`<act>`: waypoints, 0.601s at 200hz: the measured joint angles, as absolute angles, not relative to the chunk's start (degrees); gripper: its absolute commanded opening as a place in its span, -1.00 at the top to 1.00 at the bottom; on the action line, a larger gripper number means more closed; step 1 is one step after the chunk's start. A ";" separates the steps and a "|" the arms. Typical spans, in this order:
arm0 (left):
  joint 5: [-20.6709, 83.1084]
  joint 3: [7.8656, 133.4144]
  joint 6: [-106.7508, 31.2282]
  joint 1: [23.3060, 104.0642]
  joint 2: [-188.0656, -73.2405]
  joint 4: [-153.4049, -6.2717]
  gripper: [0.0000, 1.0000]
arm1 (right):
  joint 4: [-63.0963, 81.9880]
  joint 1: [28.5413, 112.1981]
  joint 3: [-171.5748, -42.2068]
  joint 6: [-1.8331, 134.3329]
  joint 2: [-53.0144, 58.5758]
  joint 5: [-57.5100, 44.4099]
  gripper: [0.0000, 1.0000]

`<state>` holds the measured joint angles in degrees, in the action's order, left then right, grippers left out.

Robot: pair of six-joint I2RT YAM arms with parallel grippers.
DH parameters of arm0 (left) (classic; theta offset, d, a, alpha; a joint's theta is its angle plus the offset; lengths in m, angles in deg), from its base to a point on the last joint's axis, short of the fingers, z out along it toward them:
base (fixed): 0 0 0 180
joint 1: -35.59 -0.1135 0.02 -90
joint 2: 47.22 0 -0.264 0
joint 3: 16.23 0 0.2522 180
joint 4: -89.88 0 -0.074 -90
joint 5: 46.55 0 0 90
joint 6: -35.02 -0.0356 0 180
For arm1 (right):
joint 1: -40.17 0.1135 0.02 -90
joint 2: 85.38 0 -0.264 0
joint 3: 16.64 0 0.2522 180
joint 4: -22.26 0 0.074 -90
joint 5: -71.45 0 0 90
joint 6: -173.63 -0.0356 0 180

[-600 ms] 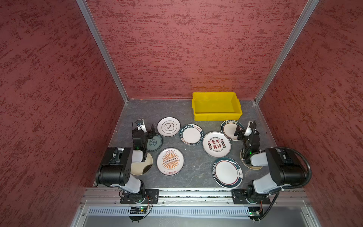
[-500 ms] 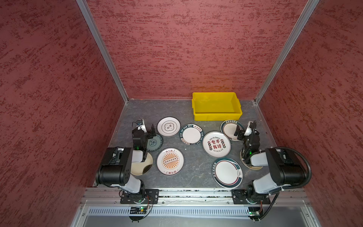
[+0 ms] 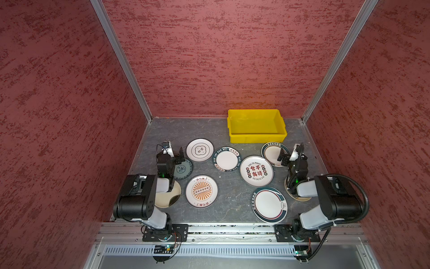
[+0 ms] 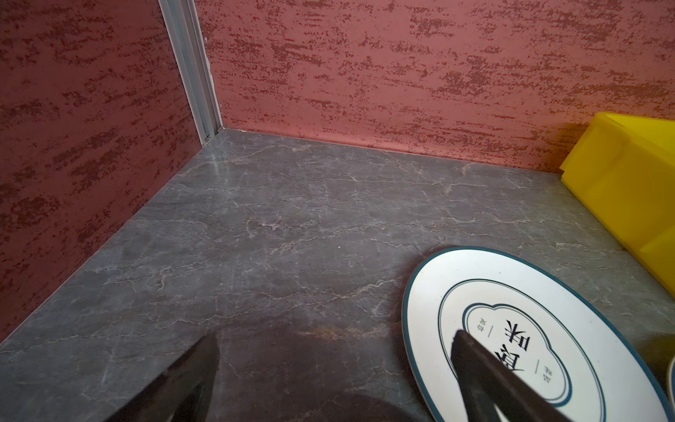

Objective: Place the plates into the plastic bin on the countertop
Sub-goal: Pick up the plate from the middle-left of the table.

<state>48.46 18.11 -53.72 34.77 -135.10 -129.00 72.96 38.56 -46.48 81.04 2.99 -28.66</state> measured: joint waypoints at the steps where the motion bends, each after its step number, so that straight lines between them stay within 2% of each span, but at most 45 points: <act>1: 48.44 18.11 -53.72 34.77 -135.10 -129.00 -0.99 | 72.96 38.56 -46.48 81.04 2.99 -28.66 -0.98; 90: 50.41 18.11 -53.77 35.49 -135.03 -128.89 -0.99 | 72.68 38.47 -46.48 80.78 2.86 -29.12 -0.98; 120: 52.51 18.11 -53.92 36.71 -134.55 -128.63 -0.99 | 69.05 38.58 -46.54 80.56 -1.33 -30.28 -0.98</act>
